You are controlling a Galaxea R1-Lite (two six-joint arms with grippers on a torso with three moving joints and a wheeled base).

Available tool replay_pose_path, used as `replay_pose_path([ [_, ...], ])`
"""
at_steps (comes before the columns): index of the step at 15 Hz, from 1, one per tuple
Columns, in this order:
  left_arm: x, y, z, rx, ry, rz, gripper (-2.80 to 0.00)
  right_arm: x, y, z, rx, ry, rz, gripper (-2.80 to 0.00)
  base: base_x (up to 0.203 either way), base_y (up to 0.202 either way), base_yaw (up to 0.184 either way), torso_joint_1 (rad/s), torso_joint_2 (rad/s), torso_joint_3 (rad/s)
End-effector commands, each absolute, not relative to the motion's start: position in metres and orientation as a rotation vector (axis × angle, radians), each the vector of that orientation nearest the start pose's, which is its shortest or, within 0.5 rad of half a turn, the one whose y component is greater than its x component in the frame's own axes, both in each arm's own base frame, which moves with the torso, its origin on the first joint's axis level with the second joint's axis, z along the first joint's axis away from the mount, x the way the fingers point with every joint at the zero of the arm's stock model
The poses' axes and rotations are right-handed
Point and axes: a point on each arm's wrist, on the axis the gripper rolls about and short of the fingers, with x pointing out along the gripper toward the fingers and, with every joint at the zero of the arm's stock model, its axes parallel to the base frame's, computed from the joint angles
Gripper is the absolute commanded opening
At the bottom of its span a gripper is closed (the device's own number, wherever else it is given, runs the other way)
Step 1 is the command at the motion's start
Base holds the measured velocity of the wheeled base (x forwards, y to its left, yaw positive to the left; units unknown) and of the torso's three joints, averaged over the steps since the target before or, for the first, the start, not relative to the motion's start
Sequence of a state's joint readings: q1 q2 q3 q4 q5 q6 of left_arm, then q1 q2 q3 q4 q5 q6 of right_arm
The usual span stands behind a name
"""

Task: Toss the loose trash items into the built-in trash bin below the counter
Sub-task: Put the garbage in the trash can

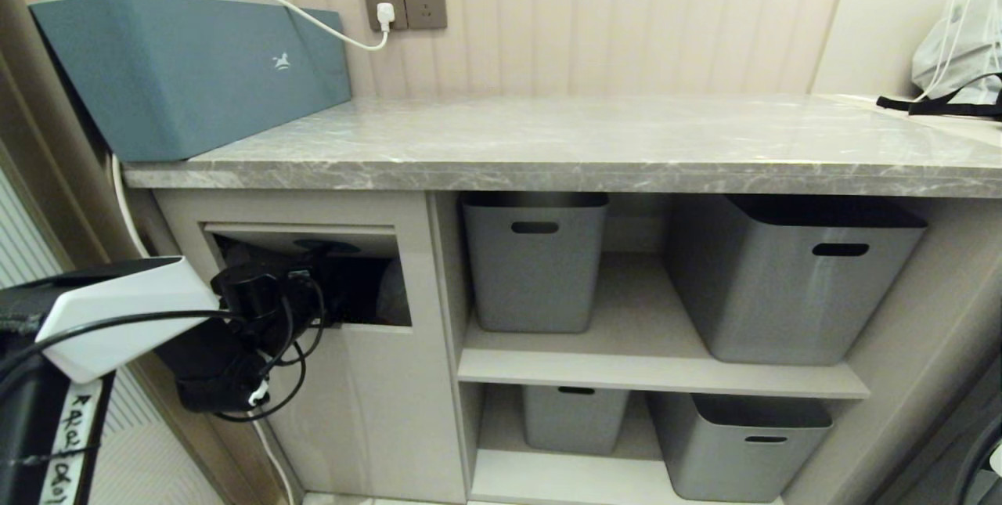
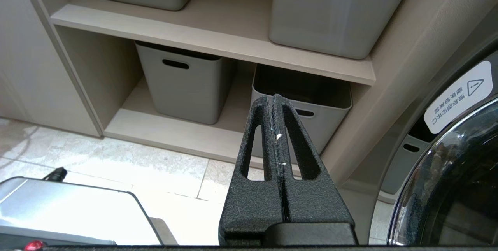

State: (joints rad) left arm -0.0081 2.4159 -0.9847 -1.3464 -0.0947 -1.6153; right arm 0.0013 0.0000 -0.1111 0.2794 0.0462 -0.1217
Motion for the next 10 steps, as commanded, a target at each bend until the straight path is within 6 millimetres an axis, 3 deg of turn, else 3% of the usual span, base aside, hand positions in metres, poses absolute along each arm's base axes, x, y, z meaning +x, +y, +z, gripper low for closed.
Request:
replay_pose_path([
  [1,0.425,-0.005,0.03,-1.625,0.144,-0.016,0.0,-0.034,0.001,0.077,-0.118,0.168,0.059,-2.8,0.0,0.0,0.0,0.0,0.0,0.0],
  [3,0.422,-0.006,0.03,-1.624,0.145,-0.007,0.0,-0.034,0.001,0.077,-0.118,0.169,0.059,-2.8,0.0,0.0,0.0,0.0,0.0,0.0],
  [4,0.42,-0.005,0.03,-1.621,0.134,0.01,-2.8,-0.034,0.001,0.077,-0.119,0.169,0.058,-2.8,0.0,0.0,0.0,0.0,0.0,0.0],
  [7,0.41,-0.005,0.037,-1.619,0.131,0.027,-2.8,-0.034,0.001,0.077,-0.118,0.167,0.059,-2.8,0.0,0.0,0.0,0.0,0.0,0.0],
  [10,0.379,-0.004,0.055,-1.601,0.146,0.047,-2.8,-0.034,0.001,0.077,-0.118,0.168,0.061,-2.8,0.0,0.0,0.0,0.0,0.0,0.0],
])
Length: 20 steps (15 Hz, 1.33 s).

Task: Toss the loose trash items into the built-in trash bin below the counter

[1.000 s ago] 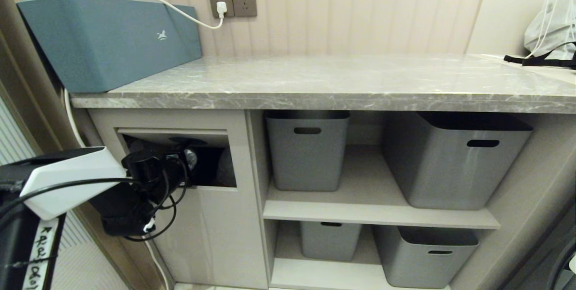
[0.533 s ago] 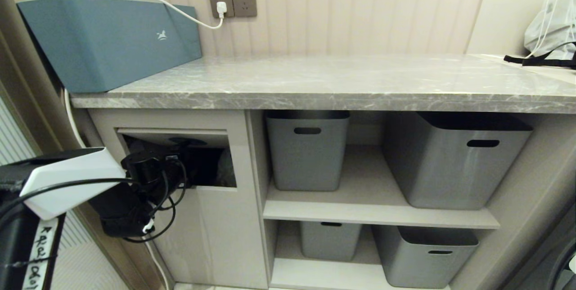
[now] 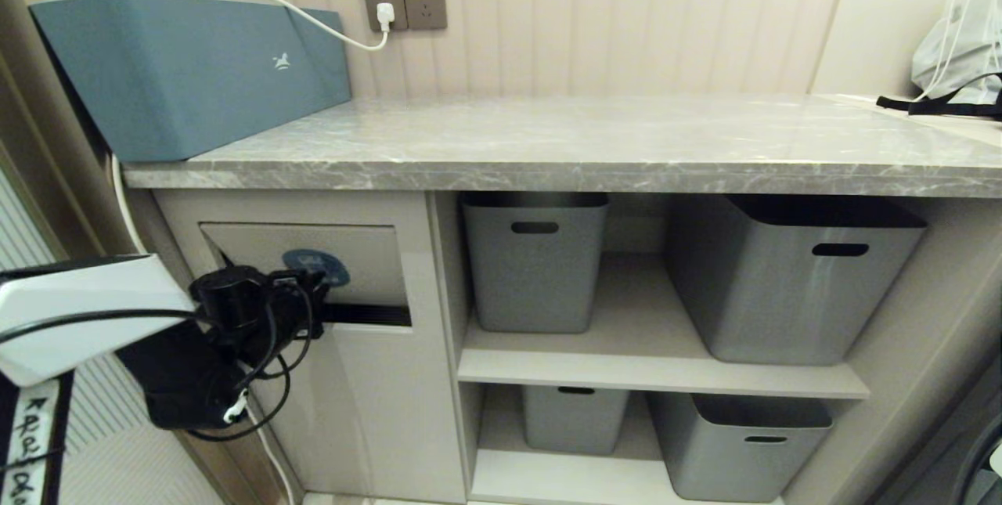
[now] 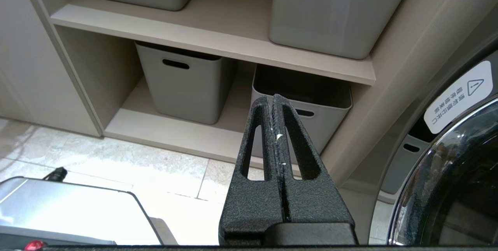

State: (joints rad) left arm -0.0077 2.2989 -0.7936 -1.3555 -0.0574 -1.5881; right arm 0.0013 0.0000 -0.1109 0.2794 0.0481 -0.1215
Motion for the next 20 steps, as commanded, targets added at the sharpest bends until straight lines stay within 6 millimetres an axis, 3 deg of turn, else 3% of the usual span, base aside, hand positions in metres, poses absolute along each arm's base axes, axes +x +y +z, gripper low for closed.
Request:
replay_pose_path([
  [1,0.362,-0.004,0.058,-1.577,0.168,0.068,-2.8,-0.034,0.001,0.077,-0.118,0.168,0.061,-2.8,0.0,0.0,0.0,0.0,0.0,0.0],
  [3,0.326,-0.003,0.079,-1.532,0.135,0.071,-2.8,-0.034,0.001,0.077,-0.118,0.168,0.061,-2.8,0.0,0.0,0.0,0.0,0.0,0.0],
  [7,0.234,-0.001,0.116,-1.345,0.059,0.062,-2.8,-0.034,0.001,0.077,-0.114,0.169,0.054,-2.8,0.0,0.0,0.0,0.0,0.0,0.0],
  [9,0.192,-0.003,0.133,-1.064,0.011,0.011,-2.8,-0.034,0.001,0.077,-0.107,0.169,0.054,-2.8,0.0,0.0,0.0,0.0,0.0,0.0],
  [12,0.146,-0.005,0.151,-0.577,-0.067,-0.034,-2.8,-0.034,0.001,0.077,-0.044,0.168,0.044,-2.8,0.0,0.0,0.0,0.0,0.0,0.0],
  [16,0.089,-0.005,0.15,-0.237,-0.029,-0.059,-2.8,-0.034,0.0,0.077,-0.007,0.167,0.011,-2.8,0.0,0.0,0.0,0.0,0.0,0.0],
  [20,0.014,-0.001,0.115,-0.069,0.053,-0.044,-2.8,-0.034,0.0,0.077,-0.006,0.166,0.01,-2.8,0.0,0.0,0.0,0.0,0.0,0.0],
])
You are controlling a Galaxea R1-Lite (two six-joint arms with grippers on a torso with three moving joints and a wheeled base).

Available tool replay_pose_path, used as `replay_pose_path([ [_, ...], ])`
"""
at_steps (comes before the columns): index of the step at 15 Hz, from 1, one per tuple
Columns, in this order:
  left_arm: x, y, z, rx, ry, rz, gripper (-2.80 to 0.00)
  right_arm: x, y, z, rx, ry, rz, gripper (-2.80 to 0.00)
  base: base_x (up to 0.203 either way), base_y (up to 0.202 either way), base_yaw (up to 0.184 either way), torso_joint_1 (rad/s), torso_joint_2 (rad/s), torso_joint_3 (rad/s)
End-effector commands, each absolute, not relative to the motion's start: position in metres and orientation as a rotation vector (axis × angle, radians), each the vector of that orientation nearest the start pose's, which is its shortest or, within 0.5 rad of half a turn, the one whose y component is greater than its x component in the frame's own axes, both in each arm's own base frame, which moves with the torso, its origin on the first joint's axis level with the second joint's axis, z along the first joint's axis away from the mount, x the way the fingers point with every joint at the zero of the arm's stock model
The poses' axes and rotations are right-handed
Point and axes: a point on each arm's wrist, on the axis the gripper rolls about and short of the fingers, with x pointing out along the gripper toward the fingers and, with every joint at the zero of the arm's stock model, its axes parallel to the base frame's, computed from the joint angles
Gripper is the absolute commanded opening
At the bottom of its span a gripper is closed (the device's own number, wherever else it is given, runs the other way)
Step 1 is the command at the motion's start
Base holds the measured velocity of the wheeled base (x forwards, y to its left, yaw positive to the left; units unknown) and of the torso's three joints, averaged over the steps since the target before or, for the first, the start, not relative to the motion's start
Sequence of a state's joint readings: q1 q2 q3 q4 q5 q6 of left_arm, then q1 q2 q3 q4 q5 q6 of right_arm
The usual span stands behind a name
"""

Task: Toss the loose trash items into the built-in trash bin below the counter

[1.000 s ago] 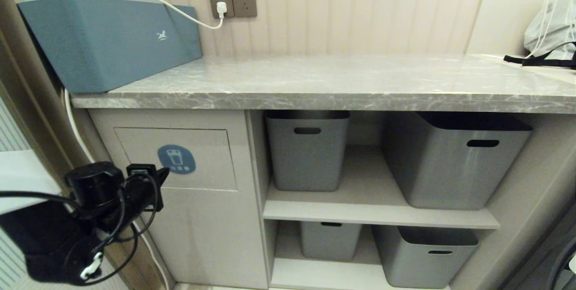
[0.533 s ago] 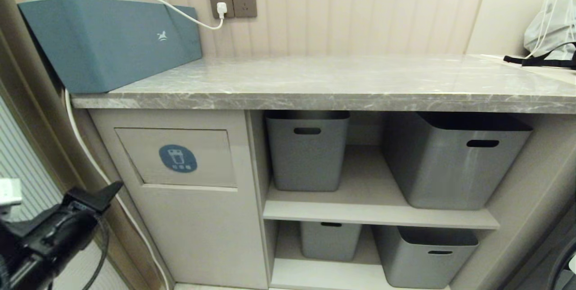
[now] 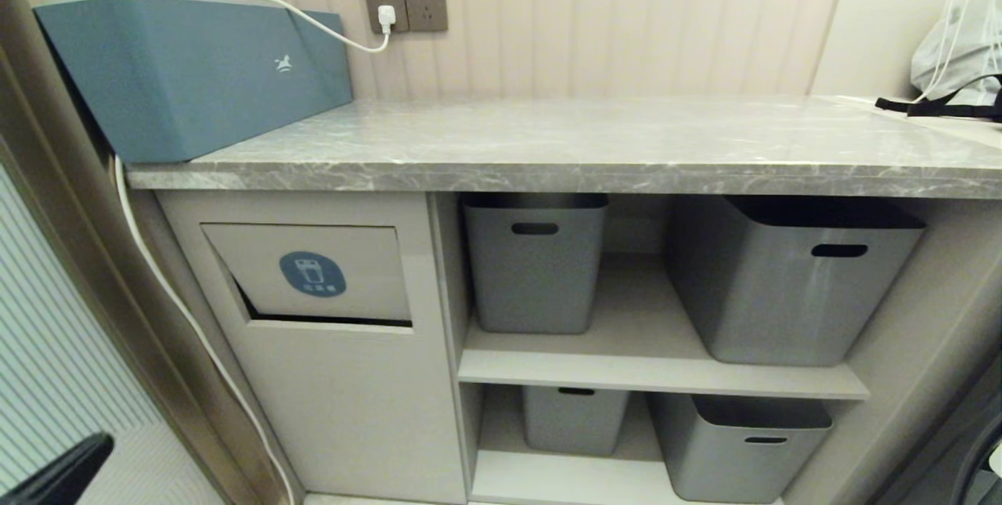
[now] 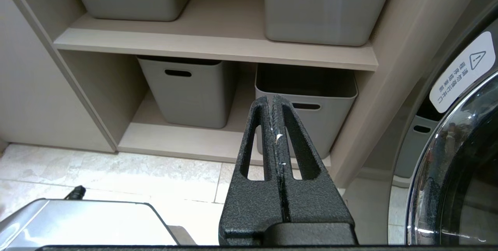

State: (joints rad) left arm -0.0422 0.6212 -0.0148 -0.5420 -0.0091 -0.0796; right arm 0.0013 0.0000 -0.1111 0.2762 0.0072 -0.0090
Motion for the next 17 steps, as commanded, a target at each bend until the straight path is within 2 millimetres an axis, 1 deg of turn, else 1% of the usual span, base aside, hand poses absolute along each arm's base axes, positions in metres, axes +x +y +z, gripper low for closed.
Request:
replay_pose_path([
  [1,0.001,0.0,0.102,-0.039,0.111,-0.029,-2.8,-0.033,0.0,0.077,-0.007,0.167,0.009,-2.8,0.0,0.0,0.0,0.0,0.0,0.0],
  [2,-0.011,0.0,0.092,-0.008,0.133,-0.019,-2.8,-0.033,0.0,0.077,-0.007,0.167,0.008,-2.8,0.0,0.0,0.0,0.0,0.0,0.0],
  [3,-0.021,0.0,0.086,0.026,0.106,-0.015,-2.8,-0.034,0.0,0.077,-0.007,0.166,0.008,-2.8,0.0,0.0,0.0,0.0,0.0,0.0],
  [4,-0.026,0.0,0.082,0.047,0.076,-0.013,-2.8,-0.034,0.0,0.077,-0.009,0.166,0.008,-2.8,0.0,0.0,0.0,0.0,0.0,0.0],
  [5,-0.027,0.0,0.078,0.068,0.05,-0.01,-2.8,-0.034,0.0,0.077,-0.009,0.166,0.008,-2.8,0.0,0.0,0.0,0.0,0.0,0.0],
  [7,-0.024,0.0,0.079,0.093,-0.026,-0.004,-2.8,-0.033,0.0,0.077,-0.01,0.167,0.009,-2.8,0.0,0.0,0.0,0.0,0.0,0.0],
  [8,-0.023,0.0,0.076,0.1,0.005,-0.005,-2.8,-0.034,0.0,0.077,-0.01,0.166,0.009,-2.8,0.0,0.0,0.0,0.0,0.0,0.0],
  [17,-0.023,0.0,0.076,0.1,0.001,-0.005,-2.8,-0.033,0.0,0.077,-0.008,0.168,-0.002,-2.8,0.0,0.0,0.0,0.0,0.0,0.0],
])
